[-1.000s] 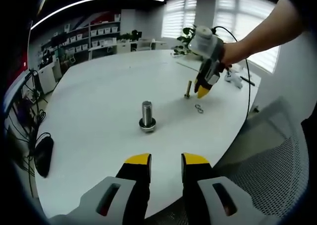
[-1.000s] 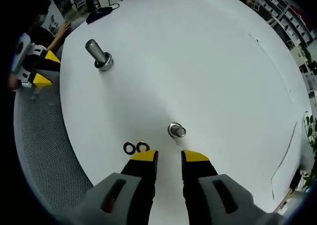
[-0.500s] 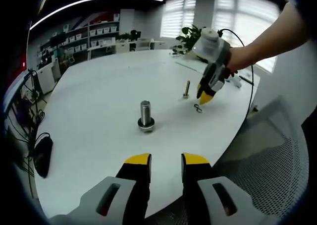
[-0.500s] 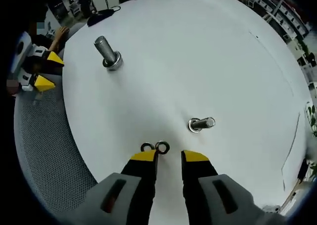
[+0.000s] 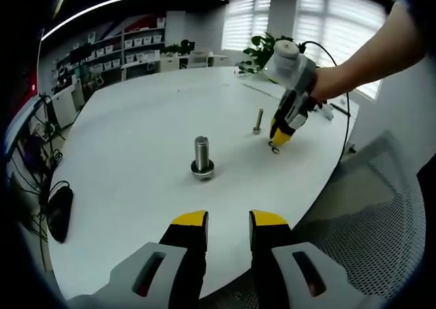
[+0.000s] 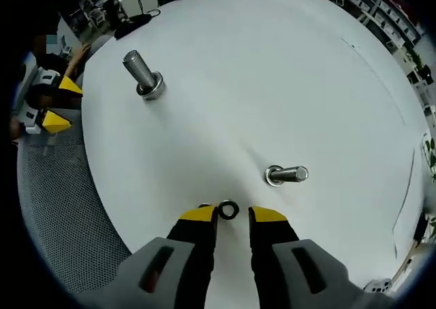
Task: Place the washer onto the threaded stud by aligning its center hole with the stud, sliding it down to the base, and recovering from edge contact or off-axis alignment until the washer reaches the visible bottom stop.
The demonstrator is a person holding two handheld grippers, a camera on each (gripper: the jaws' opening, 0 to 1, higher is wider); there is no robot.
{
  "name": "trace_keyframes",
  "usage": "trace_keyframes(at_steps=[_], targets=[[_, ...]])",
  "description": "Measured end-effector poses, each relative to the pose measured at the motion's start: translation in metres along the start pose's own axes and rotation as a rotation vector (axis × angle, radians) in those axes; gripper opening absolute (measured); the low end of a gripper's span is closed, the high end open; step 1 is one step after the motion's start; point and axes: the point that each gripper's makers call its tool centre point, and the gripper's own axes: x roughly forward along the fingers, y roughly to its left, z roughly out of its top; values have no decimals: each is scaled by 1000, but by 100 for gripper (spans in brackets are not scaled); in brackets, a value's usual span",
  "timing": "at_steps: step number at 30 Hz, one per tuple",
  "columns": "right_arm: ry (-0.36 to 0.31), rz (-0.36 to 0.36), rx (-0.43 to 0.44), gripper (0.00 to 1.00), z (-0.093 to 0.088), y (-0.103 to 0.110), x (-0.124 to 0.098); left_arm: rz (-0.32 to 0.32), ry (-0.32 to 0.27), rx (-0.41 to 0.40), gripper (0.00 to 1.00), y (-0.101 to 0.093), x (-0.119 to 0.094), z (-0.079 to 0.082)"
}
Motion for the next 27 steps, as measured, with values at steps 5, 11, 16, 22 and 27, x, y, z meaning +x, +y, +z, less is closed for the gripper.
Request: trace_keyframes(at_steps=[5,11,16,22,27], targets=[[-5,-5,0,19,2,-2,-1,-1,0,0,22,0,0,0],[2,0,-2,17,1,-5,0,-1,-1,0,22,0,0,0],[4,-4,-37,17,-2,-3,0,0,2,0,22,0,0,-1],[-6,14,-63,17,-3,-4,0,-2,0,0,22,-1,0,0],[7,4,-58,16,-3,-5,1,-4,0,3,22,-1,0,0]])
